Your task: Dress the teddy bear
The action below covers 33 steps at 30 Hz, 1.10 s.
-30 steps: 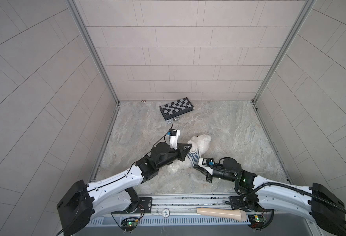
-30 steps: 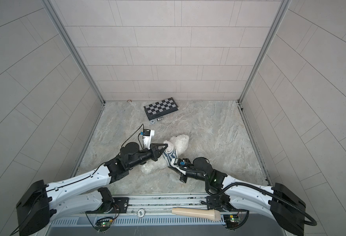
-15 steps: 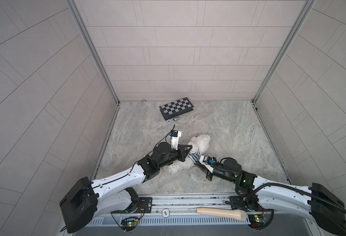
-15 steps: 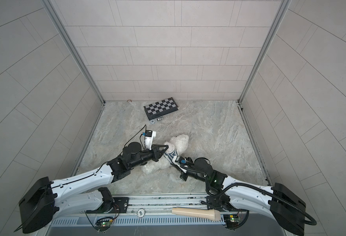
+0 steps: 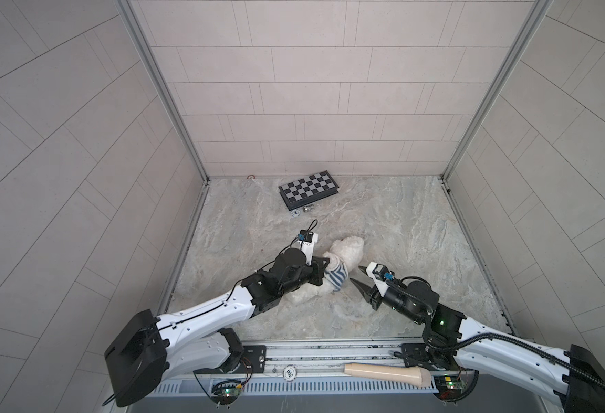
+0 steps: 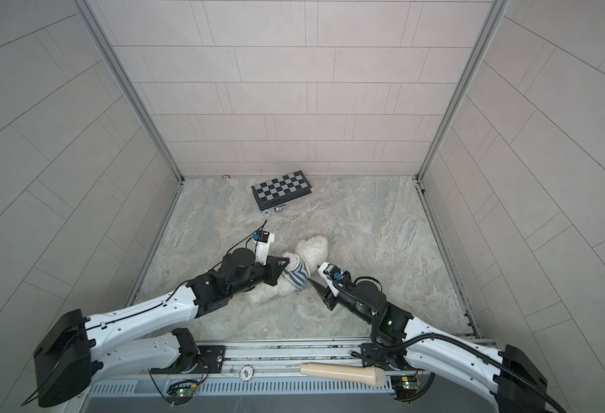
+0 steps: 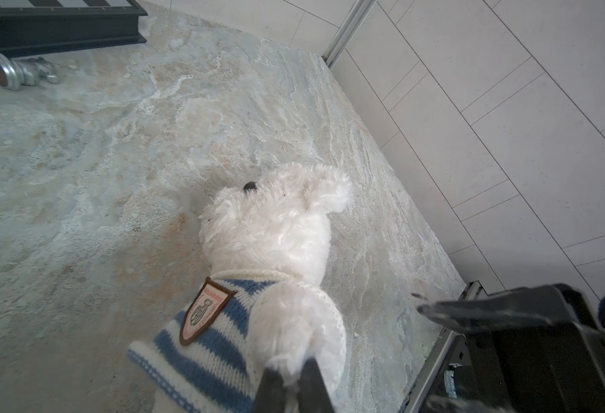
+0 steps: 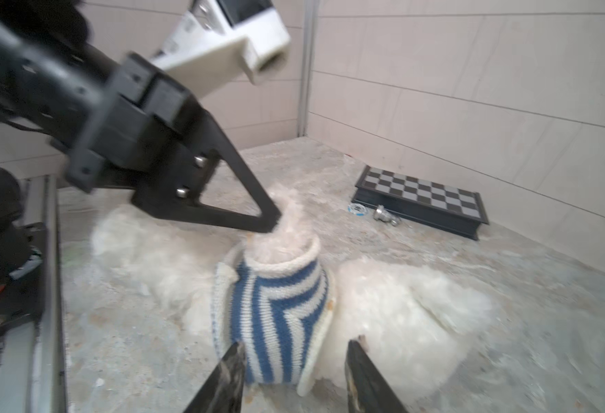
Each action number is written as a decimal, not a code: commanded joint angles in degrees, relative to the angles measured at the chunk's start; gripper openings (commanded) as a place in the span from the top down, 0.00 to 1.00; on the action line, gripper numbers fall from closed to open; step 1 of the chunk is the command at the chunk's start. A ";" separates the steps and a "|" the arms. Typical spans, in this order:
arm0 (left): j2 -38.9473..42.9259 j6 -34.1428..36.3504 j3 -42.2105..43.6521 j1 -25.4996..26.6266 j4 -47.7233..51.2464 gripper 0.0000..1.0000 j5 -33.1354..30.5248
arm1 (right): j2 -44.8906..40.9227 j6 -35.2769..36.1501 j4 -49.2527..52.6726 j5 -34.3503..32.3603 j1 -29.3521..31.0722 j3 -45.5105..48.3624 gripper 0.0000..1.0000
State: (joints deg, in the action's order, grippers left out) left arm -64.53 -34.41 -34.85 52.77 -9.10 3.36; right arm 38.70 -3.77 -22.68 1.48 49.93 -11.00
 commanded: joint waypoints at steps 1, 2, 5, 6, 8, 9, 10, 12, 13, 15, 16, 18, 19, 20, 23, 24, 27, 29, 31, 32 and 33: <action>-3.04 1.71 -1.85 2.98 1.07 1.00 -1.25 | 0.76 -7.42 5.07 -2.13 -3.88 -2.52 0.49; -3.84 1.61 -1.99 3.66 0.74 1.00 -0.95 | 0.79 -8.35 6.46 -2.15 -4.82 -3.21 0.45; -5.28 1.07 -1.75 4.70 -0.16 0.96 0.80 | 0.16 -8.97 9.69 -3.14 -5.93 -4.95 0.42; -5.76 1.02 -1.76 4.76 -0.25 0.92 1.86 | 0.07 -9.14 10.66 -3.76 -6.26 -5.43 0.42; -6.88 1.14 -2.09 4.90 -0.30 0.78 5.08 | -0.03 -9.30 12.22 -3.82 -7.35 -5.94 0.41; -7.06 1.25 -2.14 5.03 -0.45 0.71 6.24 | -0.02 -9.44 12.52 -3.41 -7.90 -5.98 0.42; -7.10 1.39 -2.11 5.21 -0.41 0.65 7.27 | -0.03 -9.52 12.72 -2.64 -8.33 -6.13 0.42; -6.30 1.85 -2.17 5.28 0.29 0.59 8.83 | 0.06 -9.08 13.24 -1.22 -8.54 -6.65 0.42; -5.52 2.18 -2.25 5.23 1.29 0.58 9.37 | 0.20 -7.60 13.41 0.52 -8.51 -7.13 0.42; -3.51 4.04 -3.24 5.27 5.29 0.63 8.47 | 0.65 -4.99 14.76 3.51 -8.28 -8.54 0.43; -2.42 4.92 -3.74 5.22 7.68 0.65 7.04 | 1.13 -4.33 15.85 4.04 -8.23 -9.44 0.43; -0.60 6.12 -4.35 4.55 9.97 0.67 5.58 | 2.30 -3.07 17.16 5.43 -8.05 -11.03 0.43; 0.11 6.58 -4.48 3.86 10.33 0.67 5.82 | 2.89 -2.92 17.23 6.24 -8.09 -11.60 0.43; 0.65 6.82 -4.44 3.05 10.02 0.67 6.24 | 3.54 -2.82 17.06 6.87 -8.00 -12.05 0.43; 0.84 6.44 -4.52 0.70 9.12 0.63 6.93 | 5.32 -1.86 16.05 9.35 -7.46 -12.84 0.43; 0.45 6.19 -4.70 -0.15 8.94 0.62 6.96 | 5.81 -1.49 15.79 10.02 -7.19 -13.02 0.43; -2.78 5.15 -6.76 -2.37 10.84 0.62 6.20 | 7.31 -0.96 15.64 10.30 -6.12 -13.33 0.45; -5.47 5.89 -8.97 -2.41 12.85 0.62 6.26 | 7.78 -1.24 15.42 10.90 -5.98 -12.97 0.46; -8.24 5.99 -10.41 -2.22 14.41 0.61 6.53 | 7.84 -1.90 14.74 11.11 -5.98 -12.19 0.48; -9.35 6.03 -10.90 -2.10 15.21 0.61 6.24 | 7.80 -2.08 14.49 11.09 -5.99 -11.80 0.49; -10.39 6.41 -11.27 -1.75 15.91 0.60 6.14 | 7.80 -2.37 14.13 10.62 -5.94 -11.16 0.50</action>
State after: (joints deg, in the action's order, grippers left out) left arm -72.95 -29.39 -44.42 50.54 2.90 9.89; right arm 46.76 -6.02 -7.27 11.42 43.77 -23.03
